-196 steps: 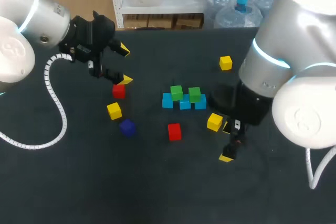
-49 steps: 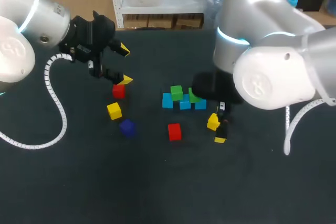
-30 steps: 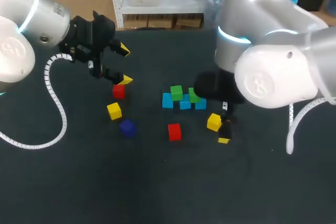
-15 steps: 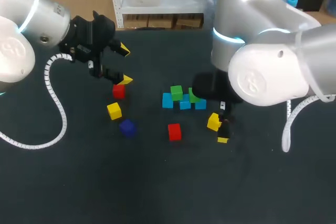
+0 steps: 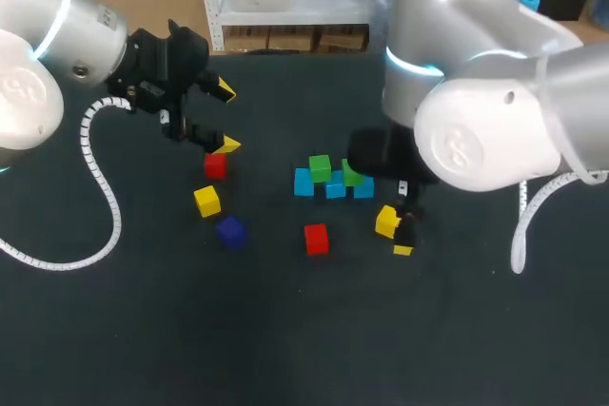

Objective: Place the blue cubes, place green cubes on the blue cubes, place the yellow cubes on the green cubes, then place the red cubes on the yellow cubes, and place purple cube on the red cubes.

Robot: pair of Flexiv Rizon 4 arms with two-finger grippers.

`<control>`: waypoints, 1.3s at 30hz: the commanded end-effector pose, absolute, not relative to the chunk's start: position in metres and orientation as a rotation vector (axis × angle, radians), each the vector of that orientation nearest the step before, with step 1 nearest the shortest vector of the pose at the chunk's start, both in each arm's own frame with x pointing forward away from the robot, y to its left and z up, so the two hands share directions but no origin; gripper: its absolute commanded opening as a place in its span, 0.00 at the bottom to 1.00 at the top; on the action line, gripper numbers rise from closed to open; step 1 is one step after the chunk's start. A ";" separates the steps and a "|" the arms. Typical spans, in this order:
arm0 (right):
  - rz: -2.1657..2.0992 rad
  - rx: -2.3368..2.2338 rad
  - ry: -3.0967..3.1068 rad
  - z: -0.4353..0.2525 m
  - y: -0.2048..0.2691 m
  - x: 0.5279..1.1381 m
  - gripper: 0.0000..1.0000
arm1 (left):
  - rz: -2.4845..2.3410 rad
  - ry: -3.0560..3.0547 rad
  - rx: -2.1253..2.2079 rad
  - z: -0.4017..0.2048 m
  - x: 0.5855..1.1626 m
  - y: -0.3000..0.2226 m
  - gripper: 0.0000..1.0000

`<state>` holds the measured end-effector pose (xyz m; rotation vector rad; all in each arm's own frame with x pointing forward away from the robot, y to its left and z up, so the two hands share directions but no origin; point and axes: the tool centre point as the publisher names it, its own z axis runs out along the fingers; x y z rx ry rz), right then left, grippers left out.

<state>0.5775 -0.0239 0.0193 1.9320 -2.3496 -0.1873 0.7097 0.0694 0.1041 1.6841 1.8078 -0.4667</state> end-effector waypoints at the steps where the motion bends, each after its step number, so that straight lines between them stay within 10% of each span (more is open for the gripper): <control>1: -0.186 1.936 -2.340 0.018 -0.022 0.581 1.00 | -0.469 1.800 1.682 0.103 0.709 0.071 1.00; 39: -0.230 1.919 -2.332 0.005 -0.018 0.575 1.00 | -0.469 1.800 1.682 0.103 0.709 0.071 1.00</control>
